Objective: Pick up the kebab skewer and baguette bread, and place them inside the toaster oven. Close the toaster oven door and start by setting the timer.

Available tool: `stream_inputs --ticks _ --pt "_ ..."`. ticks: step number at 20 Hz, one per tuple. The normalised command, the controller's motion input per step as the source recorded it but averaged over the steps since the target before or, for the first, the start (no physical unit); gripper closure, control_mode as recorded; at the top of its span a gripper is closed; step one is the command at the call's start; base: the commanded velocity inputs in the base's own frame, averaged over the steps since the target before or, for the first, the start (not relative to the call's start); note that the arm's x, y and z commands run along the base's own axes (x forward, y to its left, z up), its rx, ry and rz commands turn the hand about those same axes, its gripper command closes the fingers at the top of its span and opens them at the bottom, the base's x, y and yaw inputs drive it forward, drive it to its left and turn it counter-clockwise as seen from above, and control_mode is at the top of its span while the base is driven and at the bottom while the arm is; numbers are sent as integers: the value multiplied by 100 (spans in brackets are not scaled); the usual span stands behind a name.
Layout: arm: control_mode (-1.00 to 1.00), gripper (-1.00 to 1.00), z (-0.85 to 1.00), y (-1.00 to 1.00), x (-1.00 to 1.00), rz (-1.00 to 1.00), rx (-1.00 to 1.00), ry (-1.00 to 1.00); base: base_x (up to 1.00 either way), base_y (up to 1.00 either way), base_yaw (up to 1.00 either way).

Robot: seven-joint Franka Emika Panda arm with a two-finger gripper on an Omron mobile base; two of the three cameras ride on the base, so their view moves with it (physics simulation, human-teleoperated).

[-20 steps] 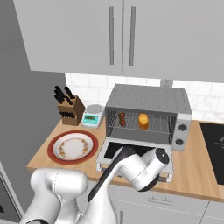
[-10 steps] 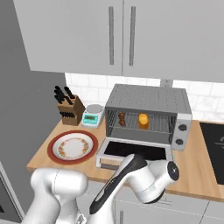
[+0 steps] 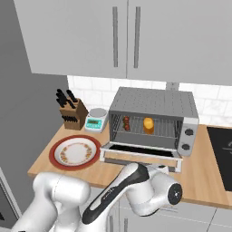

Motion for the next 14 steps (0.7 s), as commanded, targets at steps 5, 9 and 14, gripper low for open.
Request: stream_inputs --ticks 5,9,14 --pt "-100 -100 31 67 100 0 -2 -30 0 0 0" --pt "-100 -100 13 62 100 0 -2 -25 0 0 0" --pt "-100 -100 27 18 98 0 0 -15 0 0 0"
